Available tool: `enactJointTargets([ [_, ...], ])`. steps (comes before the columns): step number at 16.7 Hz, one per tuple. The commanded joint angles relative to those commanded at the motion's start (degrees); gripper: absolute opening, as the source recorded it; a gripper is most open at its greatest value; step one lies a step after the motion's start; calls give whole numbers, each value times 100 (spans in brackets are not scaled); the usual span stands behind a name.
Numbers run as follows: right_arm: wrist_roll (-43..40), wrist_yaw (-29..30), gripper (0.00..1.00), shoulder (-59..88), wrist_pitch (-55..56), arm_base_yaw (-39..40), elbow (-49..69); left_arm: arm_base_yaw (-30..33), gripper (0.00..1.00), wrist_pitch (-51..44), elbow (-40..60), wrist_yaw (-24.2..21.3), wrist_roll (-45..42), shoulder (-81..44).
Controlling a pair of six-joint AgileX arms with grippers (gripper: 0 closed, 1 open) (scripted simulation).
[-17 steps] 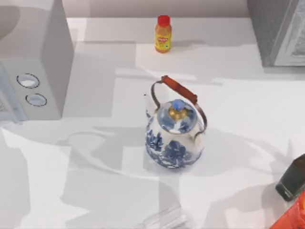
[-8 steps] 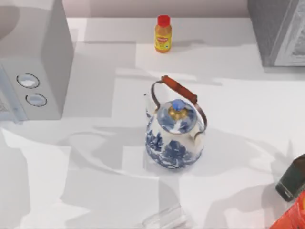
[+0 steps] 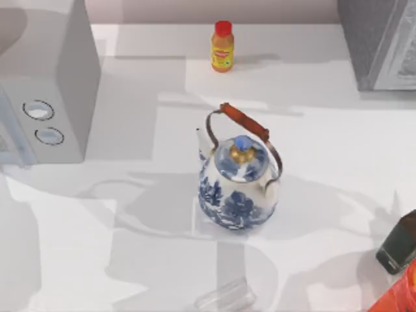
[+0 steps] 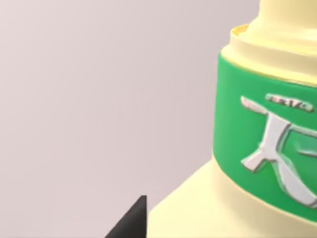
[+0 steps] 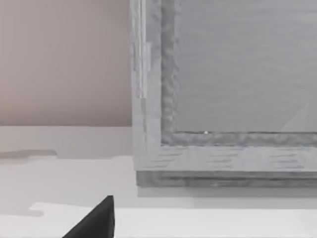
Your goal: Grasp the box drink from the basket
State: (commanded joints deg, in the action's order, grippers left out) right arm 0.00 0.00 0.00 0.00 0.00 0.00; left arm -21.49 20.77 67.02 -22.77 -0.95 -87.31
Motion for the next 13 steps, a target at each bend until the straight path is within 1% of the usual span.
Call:
enactJointTargets([
  [7, 0, 0, 100, 0, 0, 0, 0, 64, 0, -1855, 2065, -21, -24, -99],
  [10, 0, 0, 100, 0, 0, 0, 0, 70, 0, -2456, 2632, -6, -26, -156],
  [13, 0, 0, 100, 0, 0, 0, 0, 42, 0, -2725, 2893, 16, -28, -193],
])
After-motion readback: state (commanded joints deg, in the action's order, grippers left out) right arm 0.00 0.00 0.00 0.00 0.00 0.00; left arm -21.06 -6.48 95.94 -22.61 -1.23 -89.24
